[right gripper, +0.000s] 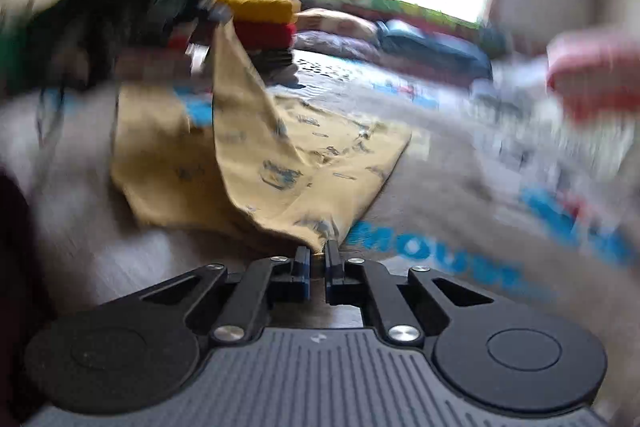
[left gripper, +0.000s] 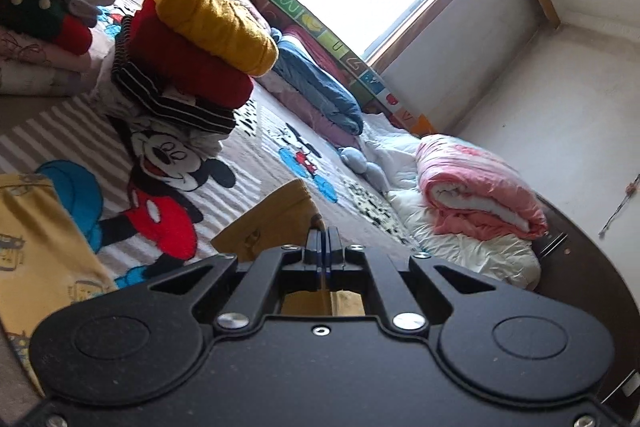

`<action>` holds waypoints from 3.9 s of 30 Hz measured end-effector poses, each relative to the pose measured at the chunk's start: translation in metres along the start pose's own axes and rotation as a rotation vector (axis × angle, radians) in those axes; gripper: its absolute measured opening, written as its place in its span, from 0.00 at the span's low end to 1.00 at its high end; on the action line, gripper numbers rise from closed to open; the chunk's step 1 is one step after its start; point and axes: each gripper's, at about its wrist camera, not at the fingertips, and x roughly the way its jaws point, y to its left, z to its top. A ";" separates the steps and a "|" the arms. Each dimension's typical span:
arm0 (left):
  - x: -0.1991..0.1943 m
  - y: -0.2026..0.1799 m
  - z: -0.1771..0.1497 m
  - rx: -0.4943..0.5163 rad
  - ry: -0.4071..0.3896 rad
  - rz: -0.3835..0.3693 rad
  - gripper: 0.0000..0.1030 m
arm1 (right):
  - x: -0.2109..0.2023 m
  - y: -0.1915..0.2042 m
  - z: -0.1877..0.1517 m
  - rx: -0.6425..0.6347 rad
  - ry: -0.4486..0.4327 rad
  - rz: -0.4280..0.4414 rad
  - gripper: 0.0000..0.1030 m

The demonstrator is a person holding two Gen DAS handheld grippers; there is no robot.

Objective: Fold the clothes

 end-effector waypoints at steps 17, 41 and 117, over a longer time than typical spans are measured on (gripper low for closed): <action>-0.006 0.014 -0.007 -0.030 0.019 -0.013 0.00 | -0.015 0.044 0.003 -0.278 -0.098 -0.043 0.32; 0.003 0.027 -0.020 0.021 0.093 0.161 0.03 | 0.011 0.019 0.011 -0.238 -0.093 0.109 0.52; 0.258 -0.147 -0.104 0.718 0.458 0.352 0.40 | 0.011 -0.091 -0.084 1.075 -0.009 0.472 0.03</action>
